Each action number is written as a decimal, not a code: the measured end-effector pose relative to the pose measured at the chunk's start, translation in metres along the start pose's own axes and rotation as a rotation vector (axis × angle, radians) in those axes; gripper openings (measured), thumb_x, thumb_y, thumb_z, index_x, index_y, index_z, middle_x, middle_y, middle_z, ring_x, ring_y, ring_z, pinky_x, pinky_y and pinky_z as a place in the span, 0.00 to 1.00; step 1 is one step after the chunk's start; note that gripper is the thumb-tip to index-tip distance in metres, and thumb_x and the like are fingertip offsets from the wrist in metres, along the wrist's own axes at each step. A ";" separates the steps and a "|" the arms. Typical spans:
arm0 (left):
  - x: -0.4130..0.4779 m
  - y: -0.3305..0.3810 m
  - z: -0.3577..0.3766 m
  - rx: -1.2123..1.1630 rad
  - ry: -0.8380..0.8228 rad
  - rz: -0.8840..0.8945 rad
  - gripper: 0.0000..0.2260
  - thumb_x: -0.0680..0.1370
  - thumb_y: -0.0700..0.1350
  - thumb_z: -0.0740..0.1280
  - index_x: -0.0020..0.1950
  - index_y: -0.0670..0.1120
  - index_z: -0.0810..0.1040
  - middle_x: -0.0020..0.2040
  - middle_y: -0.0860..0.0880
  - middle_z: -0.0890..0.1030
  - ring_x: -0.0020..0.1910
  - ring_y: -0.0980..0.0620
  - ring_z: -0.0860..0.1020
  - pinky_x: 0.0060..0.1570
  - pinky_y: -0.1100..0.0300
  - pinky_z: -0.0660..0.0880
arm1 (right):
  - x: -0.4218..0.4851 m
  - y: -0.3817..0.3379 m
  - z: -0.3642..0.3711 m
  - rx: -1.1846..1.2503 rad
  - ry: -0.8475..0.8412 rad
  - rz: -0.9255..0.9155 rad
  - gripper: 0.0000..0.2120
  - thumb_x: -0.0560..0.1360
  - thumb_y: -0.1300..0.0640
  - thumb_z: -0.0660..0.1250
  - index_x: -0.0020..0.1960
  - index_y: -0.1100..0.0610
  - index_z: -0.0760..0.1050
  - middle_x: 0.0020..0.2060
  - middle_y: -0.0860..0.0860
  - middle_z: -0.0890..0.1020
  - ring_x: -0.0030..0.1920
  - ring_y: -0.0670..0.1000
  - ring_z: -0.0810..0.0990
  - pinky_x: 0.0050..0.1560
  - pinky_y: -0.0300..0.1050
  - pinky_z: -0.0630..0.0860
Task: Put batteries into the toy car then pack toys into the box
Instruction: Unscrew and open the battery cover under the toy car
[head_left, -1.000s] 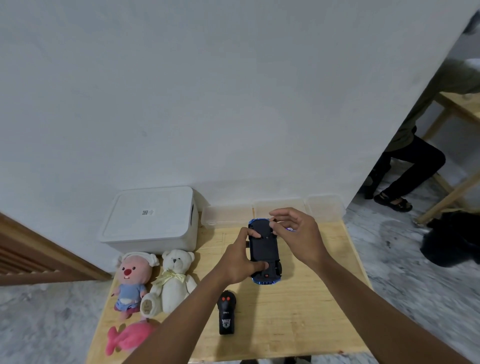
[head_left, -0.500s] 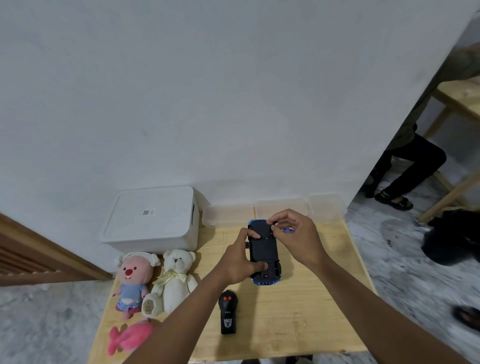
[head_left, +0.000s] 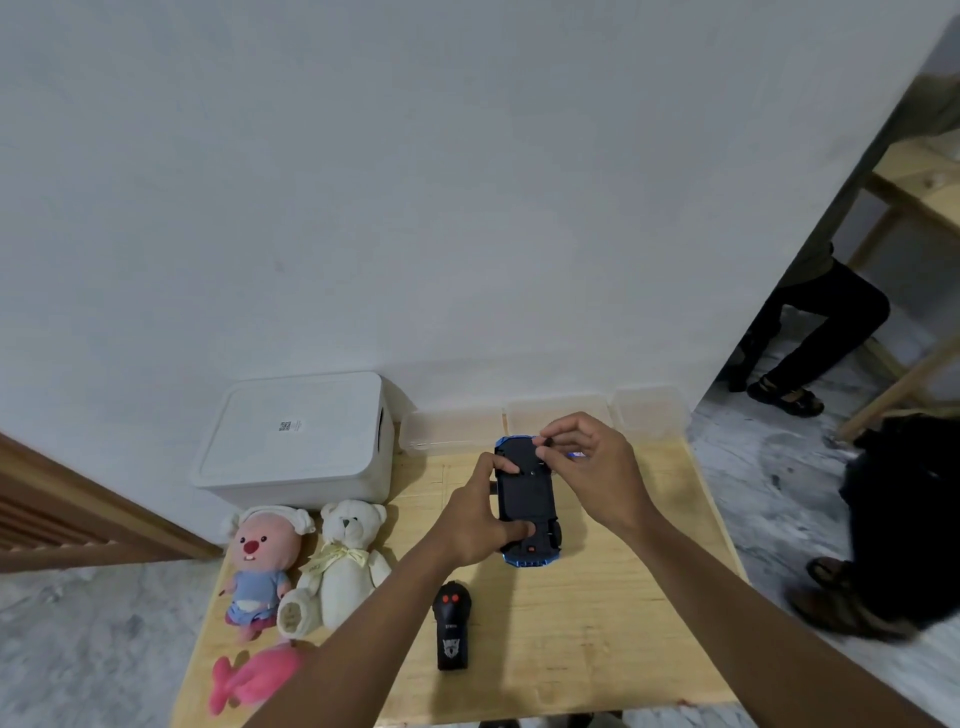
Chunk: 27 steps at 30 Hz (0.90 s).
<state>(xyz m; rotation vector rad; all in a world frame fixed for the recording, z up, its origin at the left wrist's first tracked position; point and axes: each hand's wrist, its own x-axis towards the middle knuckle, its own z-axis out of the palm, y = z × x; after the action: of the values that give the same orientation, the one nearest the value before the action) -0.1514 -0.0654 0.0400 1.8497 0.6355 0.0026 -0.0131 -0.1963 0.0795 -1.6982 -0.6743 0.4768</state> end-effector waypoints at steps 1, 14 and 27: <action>0.000 0.000 0.000 -0.003 -0.001 -0.002 0.28 0.72 0.37 0.78 0.63 0.53 0.66 0.59 0.50 0.78 0.58 0.57 0.78 0.44 0.44 0.85 | 0.001 0.001 -0.001 0.015 0.015 0.002 0.08 0.73 0.64 0.75 0.47 0.54 0.80 0.44 0.46 0.87 0.48 0.47 0.85 0.49 0.44 0.81; 0.001 -0.022 -0.003 0.005 0.001 -0.047 0.28 0.73 0.36 0.77 0.63 0.52 0.65 0.58 0.52 0.77 0.58 0.56 0.77 0.47 0.50 0.85 | 0.015 0.087 -0.008 -0.305 -0.097 0.458 0.12 0.71 0.60 0.74 0.53 0.50 0.84 0.42 0.48 0.87 0.44 0.47 0.84 0.50 0.46 0.82; -0.003 -0.055 0.002 -0.001 0.012 -0.127 0.29 0.72 0.40 0.79 0.59 0.60 0.65 0.58 0.53 0.78 0.61 0.51 0.78 0.50 0.52 0.84 | -0.002 0.160 0.019 -0.526 -0.185 0.499 0.06 0.69 0.64 0.76 0.44 0.56 0.82 0.35 0.46 0.79 0.41 0.50 0.81 0.42 0.39 0.75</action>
<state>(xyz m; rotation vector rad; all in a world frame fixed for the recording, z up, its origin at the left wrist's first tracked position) -0.1762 -0.0560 -0.0084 1.8071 0.7600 -0.0702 0.0019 -0.2069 -0.0803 -2.3582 -0.5281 0.8703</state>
